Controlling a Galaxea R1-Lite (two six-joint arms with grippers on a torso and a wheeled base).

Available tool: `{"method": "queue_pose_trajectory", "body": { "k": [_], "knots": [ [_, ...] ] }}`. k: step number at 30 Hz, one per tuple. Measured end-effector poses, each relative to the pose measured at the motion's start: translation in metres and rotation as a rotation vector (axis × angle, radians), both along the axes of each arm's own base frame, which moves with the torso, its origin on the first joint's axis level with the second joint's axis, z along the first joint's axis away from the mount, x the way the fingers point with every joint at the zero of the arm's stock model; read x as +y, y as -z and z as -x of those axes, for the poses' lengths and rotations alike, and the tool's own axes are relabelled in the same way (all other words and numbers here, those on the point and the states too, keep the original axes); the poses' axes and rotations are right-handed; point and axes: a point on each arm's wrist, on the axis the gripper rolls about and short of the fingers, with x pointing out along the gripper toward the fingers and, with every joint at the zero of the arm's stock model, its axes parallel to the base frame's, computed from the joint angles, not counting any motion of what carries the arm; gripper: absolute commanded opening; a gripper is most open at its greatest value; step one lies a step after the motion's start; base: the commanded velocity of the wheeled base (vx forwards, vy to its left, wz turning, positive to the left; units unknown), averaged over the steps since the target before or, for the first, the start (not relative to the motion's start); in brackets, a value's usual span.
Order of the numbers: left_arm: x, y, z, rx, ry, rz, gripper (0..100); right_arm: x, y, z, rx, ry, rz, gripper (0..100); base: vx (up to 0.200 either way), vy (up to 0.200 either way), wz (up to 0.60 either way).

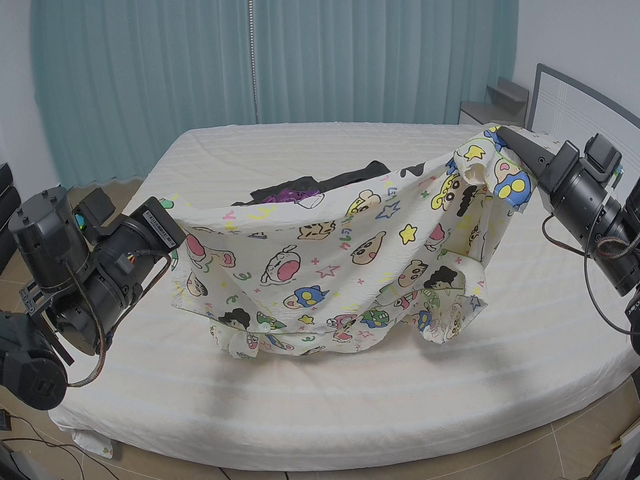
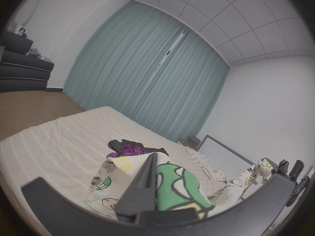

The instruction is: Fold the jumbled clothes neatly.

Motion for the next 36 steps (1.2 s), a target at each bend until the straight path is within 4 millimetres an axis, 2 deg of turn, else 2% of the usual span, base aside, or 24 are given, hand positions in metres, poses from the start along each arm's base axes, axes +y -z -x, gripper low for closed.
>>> {"method": "queue_pose_trajectory", "body": {
  "k": [10,36],
  "knots": [
    [-0.003,-0.006,-0.002,-0.021,0.006,0.01,0,-0.002,-0.004,-0.001,-0.009,0.011,-0.004,0,0.0,-0.2,0.0],
    [-0.015,-0.006,-0.008,-0.021,0.028,0.011,0,-0.017,-0.011,0.0,-0.036,0.061,-0.013,0,0.0,-0.2,0.0]
  ]
}}
